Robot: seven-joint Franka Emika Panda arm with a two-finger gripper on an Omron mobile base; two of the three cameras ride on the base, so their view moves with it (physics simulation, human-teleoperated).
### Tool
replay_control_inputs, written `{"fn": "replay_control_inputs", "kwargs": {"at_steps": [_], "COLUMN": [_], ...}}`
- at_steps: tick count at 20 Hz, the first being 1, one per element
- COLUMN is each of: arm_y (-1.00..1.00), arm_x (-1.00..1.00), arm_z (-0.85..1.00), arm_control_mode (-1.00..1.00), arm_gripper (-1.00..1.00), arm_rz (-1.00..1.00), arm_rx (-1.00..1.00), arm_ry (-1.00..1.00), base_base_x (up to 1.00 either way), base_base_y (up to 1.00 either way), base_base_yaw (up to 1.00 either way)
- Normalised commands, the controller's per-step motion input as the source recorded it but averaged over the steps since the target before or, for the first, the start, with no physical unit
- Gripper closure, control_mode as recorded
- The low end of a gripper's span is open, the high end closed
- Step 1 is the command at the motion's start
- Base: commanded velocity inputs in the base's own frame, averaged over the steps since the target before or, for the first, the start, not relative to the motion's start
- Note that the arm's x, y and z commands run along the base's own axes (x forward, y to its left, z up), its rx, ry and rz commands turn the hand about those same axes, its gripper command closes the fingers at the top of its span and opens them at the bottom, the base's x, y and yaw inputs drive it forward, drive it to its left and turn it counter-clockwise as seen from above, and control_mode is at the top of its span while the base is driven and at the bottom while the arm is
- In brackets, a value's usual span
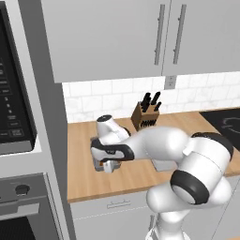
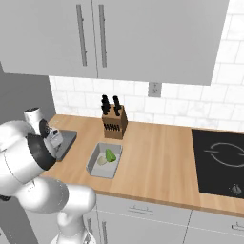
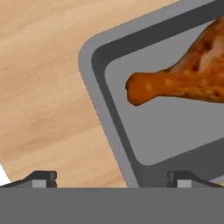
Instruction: Take the meat container that has the chicken drumstick and place it on the second highest rack of the freezer. Then take the vegetable container that has the garlic and lemon wedge and place it on the highest rack of the freezer.
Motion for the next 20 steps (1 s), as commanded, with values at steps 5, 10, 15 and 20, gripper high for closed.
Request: {"fn": "replay_control_inputs", "kwargs": {"at_steps": [5, 10, 15, 20], "arm_y": [0.07, 0.01, 0.08, 0.15], "arm_x": [0.29, 0.3, 0.06, -0.01], "arm_z": [-0.23, -0.26, -0.32, -0.32], "arm_control_mode": [-1.0, -1.0, -1.0, -1.0], "arm_gripper": [-1.0, -1.0, -1.0, 1.0], "arm_rz": [0.07, 0.05, 0.05, 0.03], "arm_rx": [0.0, 0.0, 0.0, -0.03], "arm_ry": [0.0, 0.05, 0.03, 0.02], "base_base_x": [0.0, 0.0, 0.0, 0.0], "base_base_y": [0.0, 0.0, 0.0, 0.0], "base_base_yaw": [0.0, 0.0, 0.0, 0.0]}}
